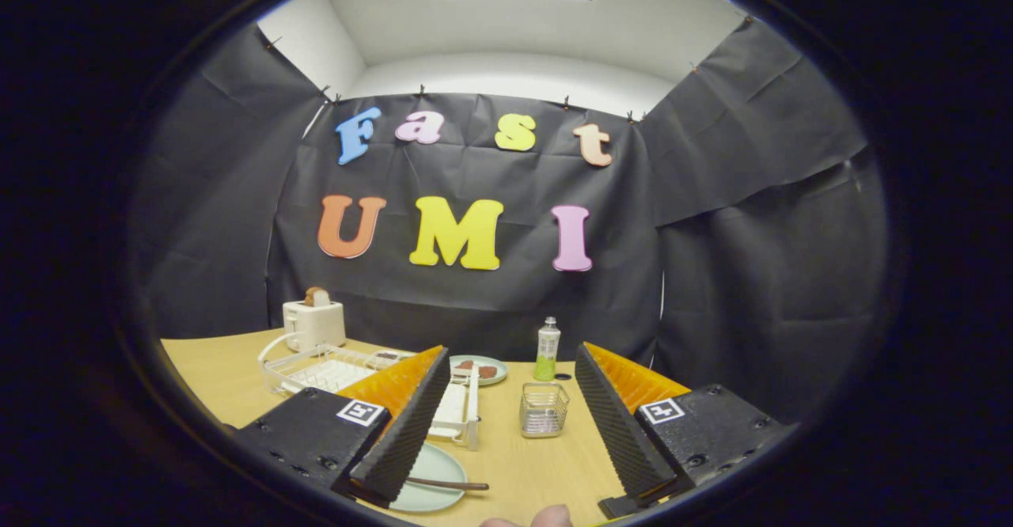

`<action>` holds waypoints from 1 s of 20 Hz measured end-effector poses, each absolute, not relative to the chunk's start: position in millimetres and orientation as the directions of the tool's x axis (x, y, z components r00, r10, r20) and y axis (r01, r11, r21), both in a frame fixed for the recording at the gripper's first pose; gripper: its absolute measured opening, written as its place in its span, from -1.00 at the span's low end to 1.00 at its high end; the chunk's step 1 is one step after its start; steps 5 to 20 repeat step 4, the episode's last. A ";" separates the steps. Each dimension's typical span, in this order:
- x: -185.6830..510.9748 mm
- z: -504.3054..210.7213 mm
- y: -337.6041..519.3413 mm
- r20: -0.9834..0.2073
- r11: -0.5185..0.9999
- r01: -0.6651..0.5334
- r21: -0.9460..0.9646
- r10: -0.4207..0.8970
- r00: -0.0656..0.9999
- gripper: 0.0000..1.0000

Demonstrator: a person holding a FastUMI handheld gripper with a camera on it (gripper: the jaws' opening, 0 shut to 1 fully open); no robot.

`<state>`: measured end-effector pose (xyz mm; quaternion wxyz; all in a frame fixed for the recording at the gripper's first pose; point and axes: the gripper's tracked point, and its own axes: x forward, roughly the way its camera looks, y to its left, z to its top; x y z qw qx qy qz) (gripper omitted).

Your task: Take the plate from the dish rack, then take the spoon from the basket and place it into the plate.

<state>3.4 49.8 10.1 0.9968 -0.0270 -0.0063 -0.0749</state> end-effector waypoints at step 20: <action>-0.3 9.6 44.9 0.027 0.985 0.167 -0.035 -0.166 0.986 1.00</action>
